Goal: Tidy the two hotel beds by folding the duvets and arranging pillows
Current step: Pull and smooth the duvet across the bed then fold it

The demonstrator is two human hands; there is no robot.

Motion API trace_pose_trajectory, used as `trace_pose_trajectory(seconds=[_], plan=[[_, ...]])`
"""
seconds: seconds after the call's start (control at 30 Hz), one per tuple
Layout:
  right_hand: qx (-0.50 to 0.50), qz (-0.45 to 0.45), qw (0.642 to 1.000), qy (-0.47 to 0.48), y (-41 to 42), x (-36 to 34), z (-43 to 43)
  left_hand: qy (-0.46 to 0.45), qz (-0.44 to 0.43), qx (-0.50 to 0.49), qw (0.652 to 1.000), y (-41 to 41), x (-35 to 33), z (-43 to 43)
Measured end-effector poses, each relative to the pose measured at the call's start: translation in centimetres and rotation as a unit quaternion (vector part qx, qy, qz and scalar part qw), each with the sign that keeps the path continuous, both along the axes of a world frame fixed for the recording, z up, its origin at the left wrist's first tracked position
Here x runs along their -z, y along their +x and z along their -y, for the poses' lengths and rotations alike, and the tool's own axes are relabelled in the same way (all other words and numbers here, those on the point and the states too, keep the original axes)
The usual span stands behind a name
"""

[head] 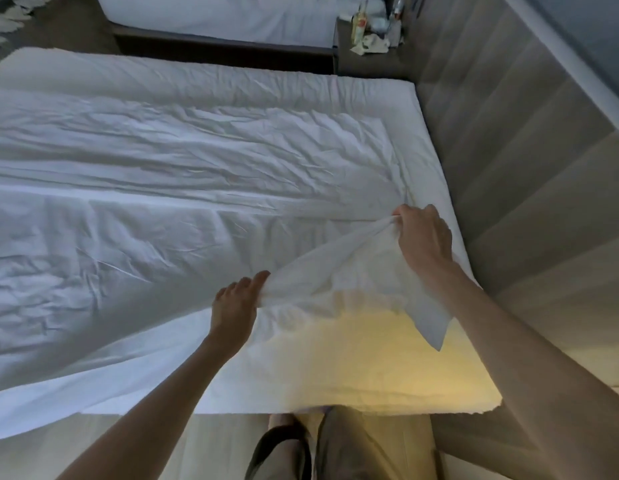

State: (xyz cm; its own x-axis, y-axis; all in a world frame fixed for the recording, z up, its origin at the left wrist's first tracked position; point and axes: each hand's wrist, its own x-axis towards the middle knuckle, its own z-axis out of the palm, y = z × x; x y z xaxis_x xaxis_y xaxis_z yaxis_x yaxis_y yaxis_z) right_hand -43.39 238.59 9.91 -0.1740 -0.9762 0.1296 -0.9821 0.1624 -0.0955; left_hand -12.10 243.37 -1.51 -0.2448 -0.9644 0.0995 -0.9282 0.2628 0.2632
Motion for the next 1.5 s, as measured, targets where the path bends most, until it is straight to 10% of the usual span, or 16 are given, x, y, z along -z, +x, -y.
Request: trace_pose_trajectory(seconds=[0.23,0.93,1.13,1.27,1.5], plan=[[0.044,-0.133,0.987,0.078,-2.9,2.3,3.7,0.074,-0.034,-0.006,0.997,-2.0,-3.4,10.0],[0.052,0.157,0.978,0.13,-8.0,16.1,25.7,0.166,0.049,-0.066,0.983,-9.5,4.9,36.7],[-0.187,0.09,0.978,-0.001,-2.5,21.0,23.1,0.157,-0.001,-0.054,0.986,-12.4,9.6,35.0],[-0.21,0.105,0.961,0.146,0.8,24.9,21.2,0.034,-0.049,0.027,0.998,-12.7,12.6,29.6],[-0.121,0.005,0.958,0.258,-5.6,28.4,26.1,0.178,-0.027,0.052,0.982,-11.7,17.9,26.7]])
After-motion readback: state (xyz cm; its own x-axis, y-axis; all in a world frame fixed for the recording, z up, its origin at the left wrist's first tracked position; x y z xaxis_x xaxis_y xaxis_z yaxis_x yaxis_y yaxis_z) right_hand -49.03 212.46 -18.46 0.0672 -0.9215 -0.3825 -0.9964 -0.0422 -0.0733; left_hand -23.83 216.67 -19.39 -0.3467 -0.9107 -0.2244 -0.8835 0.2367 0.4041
